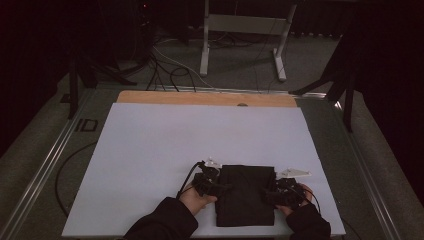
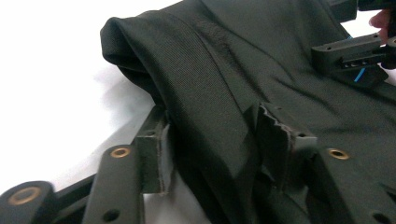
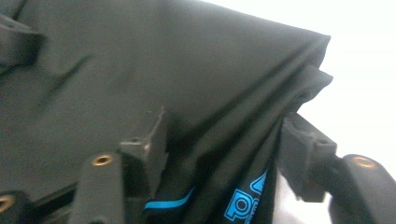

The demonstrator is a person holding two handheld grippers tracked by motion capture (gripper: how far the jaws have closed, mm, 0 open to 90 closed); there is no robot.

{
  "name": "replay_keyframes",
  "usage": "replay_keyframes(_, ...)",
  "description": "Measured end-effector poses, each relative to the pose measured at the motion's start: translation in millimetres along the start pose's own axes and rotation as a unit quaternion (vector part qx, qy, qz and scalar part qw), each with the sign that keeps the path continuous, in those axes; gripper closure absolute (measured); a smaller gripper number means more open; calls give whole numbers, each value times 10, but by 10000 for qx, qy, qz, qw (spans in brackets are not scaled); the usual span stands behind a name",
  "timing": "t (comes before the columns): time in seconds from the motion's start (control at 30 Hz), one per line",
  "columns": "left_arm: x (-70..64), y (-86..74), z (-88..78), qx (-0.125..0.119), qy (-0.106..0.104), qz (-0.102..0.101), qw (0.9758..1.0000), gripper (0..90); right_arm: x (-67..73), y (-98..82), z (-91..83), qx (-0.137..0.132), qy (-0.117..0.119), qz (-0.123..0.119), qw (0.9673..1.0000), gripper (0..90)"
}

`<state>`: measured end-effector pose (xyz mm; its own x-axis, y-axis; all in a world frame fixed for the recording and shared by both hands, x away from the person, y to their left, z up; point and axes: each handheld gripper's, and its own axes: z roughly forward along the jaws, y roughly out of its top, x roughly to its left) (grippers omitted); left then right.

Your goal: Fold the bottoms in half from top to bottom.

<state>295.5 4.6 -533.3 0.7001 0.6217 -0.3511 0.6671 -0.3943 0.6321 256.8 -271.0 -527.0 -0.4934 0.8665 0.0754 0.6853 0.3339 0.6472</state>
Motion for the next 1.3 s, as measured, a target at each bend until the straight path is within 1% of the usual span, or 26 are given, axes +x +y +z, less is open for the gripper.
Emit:
replay_keyframes(0.03,-3,1,4,30,-17,48,10000,528,3,2,0,-7,30,-23,10000,440)
replay_keyframes(0.07,-11,1,15,7,-47,31,10000,547,5,6,-3,4,67,-56,10000,485)
replay_keyframes(0.17,-24,6,35,37,-139,72,9999,608,9,7,-5,-7,214,-49,9998,594)
replay_keyframes(0.2,-21,6,40,35,-174,58,9998,626,7,8,-9,8,292,-37,9996,634)
replay_keyframes(0.27,-11,3,48,42,-275,66,9996,672,8,3,-5,-14,406,6,9992,699)
replay_keyframes(0.33,0,0,53,20,-336,13,9994,695,11,1,-6,-24,487,3,9988,737)
replay_keyframes(0.37,0,0,53,20,-336,13,9994,707,11,1,-6,-24,487,3,9988,737)
replay_keyframes(0.4,17,-1,54,7,-406,-45,9992,707,11,0,-6,-29,505,1,9987,750)
replay_keyframes(0.43,19,-1,53,-1,-423,-57,9991,726,25,-2,-11,-63,463,-18,9989,774)
replay_keyframes(0.53,8,4,40,-24,-405,-2,9992,745,52,-4,-29,-90,376,-108,9992,792)
replay_keyframes(0.67,-1,16,18,-54,-411,13,9991,756,80,-6,-56,-153,267,-228,9993,797)
replay_keyframes(0.77,-16,28,-8,-81,-409,72,9991,760,92,3,-82,-203,254,-231,9992,798)
replay_keyframes(0.8,-24,35,-22,-75,-395,123,9991,761,98,9,-94,-206,262,-242,9992,798)
replay_keyframes(0.93,-61,66,-89,-126,-401,248,9988,765,134,44,-157,-340,214,-316,9987,799)
replay_keyframes(0.97,-61,66,-89,-126,-401,248,9988,766,134,44,-157,-340,214,-316,9987,799)
replay_keyframes(1.0,-75,80,-127,-143,-416,286,9986,766,148,55,-172,-376,182,-346,9985,799)
replay_keyframes(1.03,-80,86,-144,-162,-418,300,9985,766,164,76,-203,-427,224,-358,9982,799)
replay_keyframes(1.07,-86,93,-163,-163,-390,336,9985,766,185,88,-216,-458,192,-342,9982,799)
replay_keyframes(1.1,-84,100,-180,-166,-399,311,9986,767,185,98,-228,-485,210,-395,9978,799)
replay_keyframes(1.13,-77,109,-197,-178,-418,318,9985,766,196,111,-236,-500,228,-383,9978,799)
replay_keyframes(1.17,-76,118,-216,-197,-396,323,9985,767,200,121,-248,-530,209,-422,9975,799)
replay_keyframes(1.2,-72,125,-236,-220,-396,311,9985,767,216,134,-257,-542,224,-388,9975,799)
replay_keyframes(1.23,-67,135,-257,-226,-417,321,9984,767,218,146,-266,-569,219,-419,9973,799)
replay_keyframes(1.27,-64,144,-277,-242,-420,332,9983,767,226,160,-274,-601,226,-399,9971,799)
replay_keyframes(1.3,-64,149,-297,-268,-396,322,9983,767,229,176,-276,-605,217,-448,9969,799)
